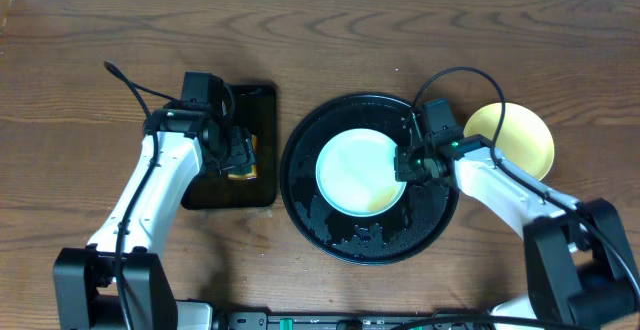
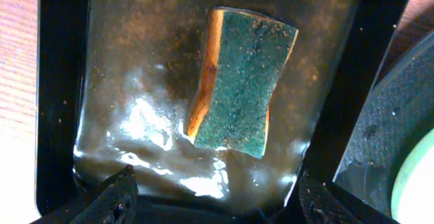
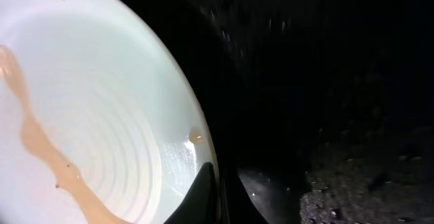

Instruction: Clean dirty plates on tray and stack at the side

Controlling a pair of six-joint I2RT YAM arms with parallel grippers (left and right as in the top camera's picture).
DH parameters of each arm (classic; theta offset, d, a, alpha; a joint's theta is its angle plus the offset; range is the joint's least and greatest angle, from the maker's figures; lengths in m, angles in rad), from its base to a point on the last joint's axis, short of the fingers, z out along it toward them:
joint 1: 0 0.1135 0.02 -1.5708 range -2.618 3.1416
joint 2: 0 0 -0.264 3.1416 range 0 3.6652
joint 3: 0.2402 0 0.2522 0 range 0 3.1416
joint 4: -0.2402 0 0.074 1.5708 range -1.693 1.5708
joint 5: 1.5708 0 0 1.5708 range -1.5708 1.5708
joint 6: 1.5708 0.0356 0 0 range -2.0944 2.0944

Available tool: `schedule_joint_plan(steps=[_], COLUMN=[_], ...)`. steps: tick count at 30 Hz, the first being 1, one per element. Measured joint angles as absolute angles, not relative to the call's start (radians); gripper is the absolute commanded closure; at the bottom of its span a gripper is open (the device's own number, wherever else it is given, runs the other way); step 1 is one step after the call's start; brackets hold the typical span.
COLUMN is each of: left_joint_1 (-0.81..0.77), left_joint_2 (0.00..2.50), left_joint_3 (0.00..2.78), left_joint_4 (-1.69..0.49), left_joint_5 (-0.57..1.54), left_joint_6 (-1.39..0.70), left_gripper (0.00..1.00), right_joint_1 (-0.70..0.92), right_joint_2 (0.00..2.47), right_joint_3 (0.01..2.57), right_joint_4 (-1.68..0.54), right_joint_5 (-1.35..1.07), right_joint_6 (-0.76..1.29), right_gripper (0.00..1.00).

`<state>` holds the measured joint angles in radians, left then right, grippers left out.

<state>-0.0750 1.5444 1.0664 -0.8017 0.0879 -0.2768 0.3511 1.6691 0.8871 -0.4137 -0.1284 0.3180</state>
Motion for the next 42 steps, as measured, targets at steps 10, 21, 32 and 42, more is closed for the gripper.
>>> schedule_joint_plan(steps=[10,21,32,42], left_joint_1=[-0.075,-0.075,-0.075,-0.075], left_joint_2=[1.539,1.539,1.539,1.539], left_joint_3=[1.066,1.066,1.067,1.067], left_joint_4=[-0.804,-0.801,-0.800,-0.800], left_joint_5=[0.114,0.122,0.125,0.125], left_joint_6=[-0.286,-0.288,-0.288,-0.288], left_gripper=[0.23,0.23,0.23,0.23], right_joint_1=[0.351,0.459,0.836,0.765], right_joint_2=[1.386,1.269,1.269,1.269], right_joint_3=[0.887,0.887,0.888,0.888], right_joint_4=[-0.430,-0.409,-0.245,-0.268], right_joint_5=[0.037,0.461,0.949,1.056], right_joint_6=[0.190,-0.061,-0.318,-0.270], right_gripper=[0.99,0.99,0.99,0.99])
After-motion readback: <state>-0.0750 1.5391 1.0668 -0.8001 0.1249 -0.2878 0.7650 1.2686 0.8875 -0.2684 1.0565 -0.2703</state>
